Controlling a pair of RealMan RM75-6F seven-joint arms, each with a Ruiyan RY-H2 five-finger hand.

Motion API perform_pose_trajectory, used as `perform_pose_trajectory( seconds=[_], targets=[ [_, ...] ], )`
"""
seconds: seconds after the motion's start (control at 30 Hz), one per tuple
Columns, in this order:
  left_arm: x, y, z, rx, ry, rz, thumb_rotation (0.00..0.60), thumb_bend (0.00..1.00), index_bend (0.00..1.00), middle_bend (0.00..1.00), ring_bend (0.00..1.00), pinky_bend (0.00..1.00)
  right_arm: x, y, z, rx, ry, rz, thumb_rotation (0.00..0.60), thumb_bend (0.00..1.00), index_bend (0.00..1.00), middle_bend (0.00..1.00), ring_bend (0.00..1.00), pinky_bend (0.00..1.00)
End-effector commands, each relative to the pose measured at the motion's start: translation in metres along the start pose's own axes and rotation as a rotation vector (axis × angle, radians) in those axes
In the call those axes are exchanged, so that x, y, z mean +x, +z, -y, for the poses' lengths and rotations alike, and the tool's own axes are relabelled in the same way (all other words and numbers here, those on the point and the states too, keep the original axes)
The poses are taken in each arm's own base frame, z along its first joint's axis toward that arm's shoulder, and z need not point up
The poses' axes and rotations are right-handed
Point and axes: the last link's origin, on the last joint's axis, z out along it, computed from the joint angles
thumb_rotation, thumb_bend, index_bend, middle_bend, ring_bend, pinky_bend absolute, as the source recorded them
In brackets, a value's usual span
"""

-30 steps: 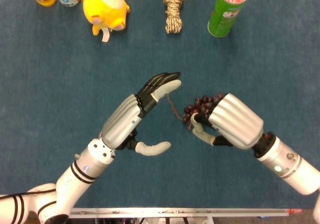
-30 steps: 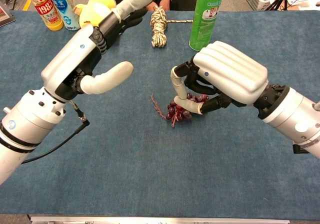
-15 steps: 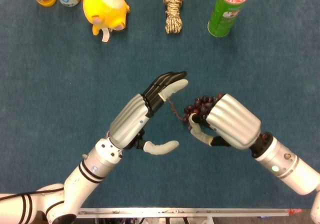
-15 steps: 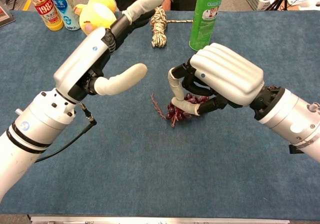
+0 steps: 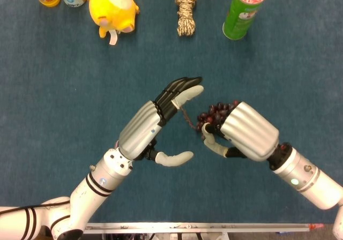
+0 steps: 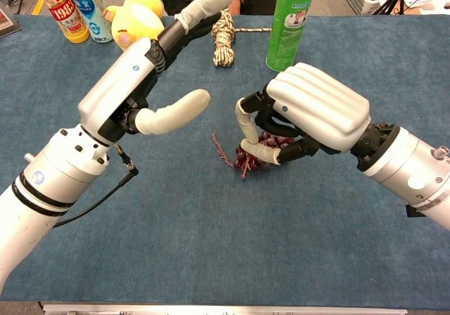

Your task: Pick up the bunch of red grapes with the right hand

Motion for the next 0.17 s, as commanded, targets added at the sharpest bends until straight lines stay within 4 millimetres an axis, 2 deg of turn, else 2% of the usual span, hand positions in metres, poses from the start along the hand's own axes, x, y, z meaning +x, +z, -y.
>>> perform_pose_trajectory(
  seconds=[0.03,0.17],
  targets=[
    [-0.0005,0.0003,-0.0003,0.0,-0.002,0.001,0.211,0.21,0.0,0.0,0.0,0.0,-0.0001,-0.0001,-0.0001,0.0,-0.002,0.001,0.6,0.71,1.0,1.0,1.0,1.0],
    [-0.0021,0.0002,-0.0004,-0.002,-0.002,0.006,0.211,0.21,0.0,0.0,0.0,0.0,-0.0006,0.0002,0.0003,0.001,-0.002,0.003,0.6,0.71,1.0,1.0,1.0,1.0]
  ],
)
